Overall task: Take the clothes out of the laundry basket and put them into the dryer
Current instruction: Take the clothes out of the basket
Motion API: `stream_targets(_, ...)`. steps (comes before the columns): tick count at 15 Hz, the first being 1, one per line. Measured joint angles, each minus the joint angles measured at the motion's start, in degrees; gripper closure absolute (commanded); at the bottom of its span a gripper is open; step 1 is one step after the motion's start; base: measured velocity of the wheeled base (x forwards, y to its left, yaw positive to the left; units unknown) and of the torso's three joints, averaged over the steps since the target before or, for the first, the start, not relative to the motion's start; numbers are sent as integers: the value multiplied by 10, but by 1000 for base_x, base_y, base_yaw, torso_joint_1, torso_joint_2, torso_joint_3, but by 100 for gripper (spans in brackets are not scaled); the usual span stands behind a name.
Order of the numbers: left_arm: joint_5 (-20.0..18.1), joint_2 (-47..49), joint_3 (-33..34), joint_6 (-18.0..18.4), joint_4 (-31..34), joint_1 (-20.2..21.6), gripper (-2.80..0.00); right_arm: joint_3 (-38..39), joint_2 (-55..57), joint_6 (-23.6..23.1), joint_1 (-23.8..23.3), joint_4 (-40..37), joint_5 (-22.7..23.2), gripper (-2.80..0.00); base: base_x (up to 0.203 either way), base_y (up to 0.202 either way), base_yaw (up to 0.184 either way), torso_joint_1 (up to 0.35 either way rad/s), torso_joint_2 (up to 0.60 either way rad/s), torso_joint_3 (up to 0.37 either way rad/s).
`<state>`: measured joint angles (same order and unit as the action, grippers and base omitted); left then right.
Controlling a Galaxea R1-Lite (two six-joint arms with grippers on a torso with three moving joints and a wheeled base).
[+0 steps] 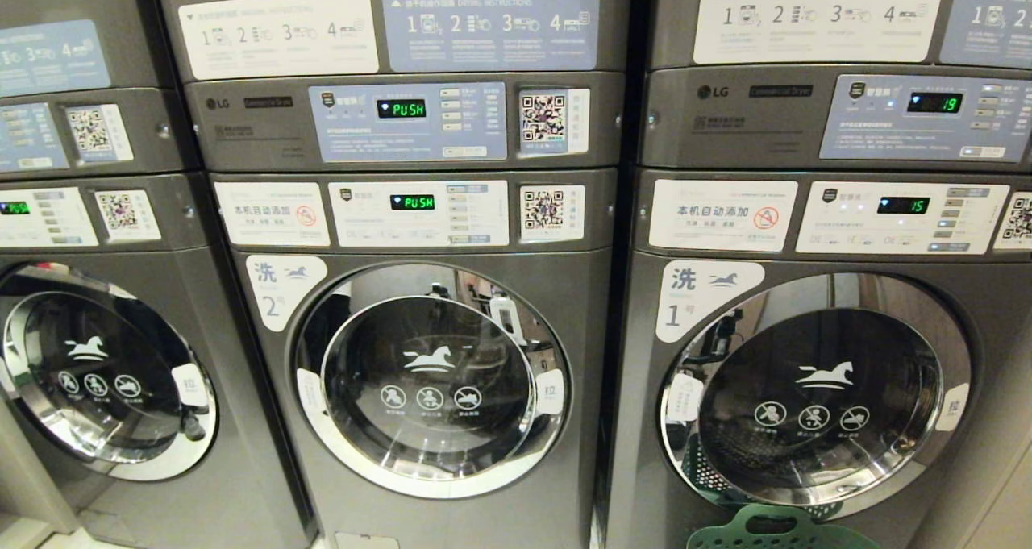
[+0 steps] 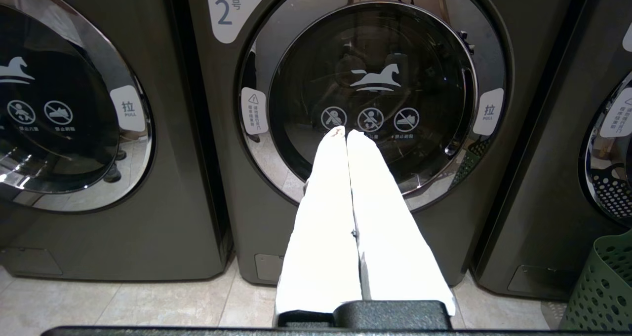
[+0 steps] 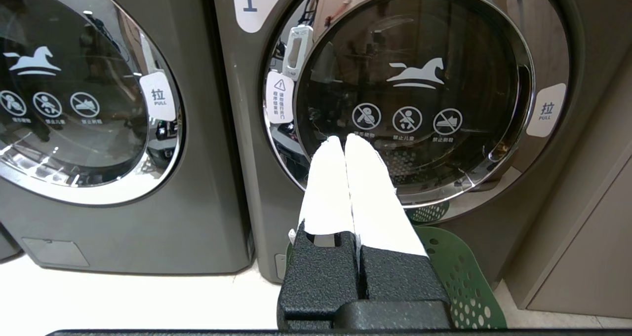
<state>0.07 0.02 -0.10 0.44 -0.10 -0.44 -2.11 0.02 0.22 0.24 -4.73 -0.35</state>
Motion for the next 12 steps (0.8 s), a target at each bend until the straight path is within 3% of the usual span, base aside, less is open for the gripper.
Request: stream_targets(12, 0, 0, 0, 0, 0, 0, 0, 1, 0, 1, 0, 1, -2, 0, 0, 0, 0, 0, 0, 0)
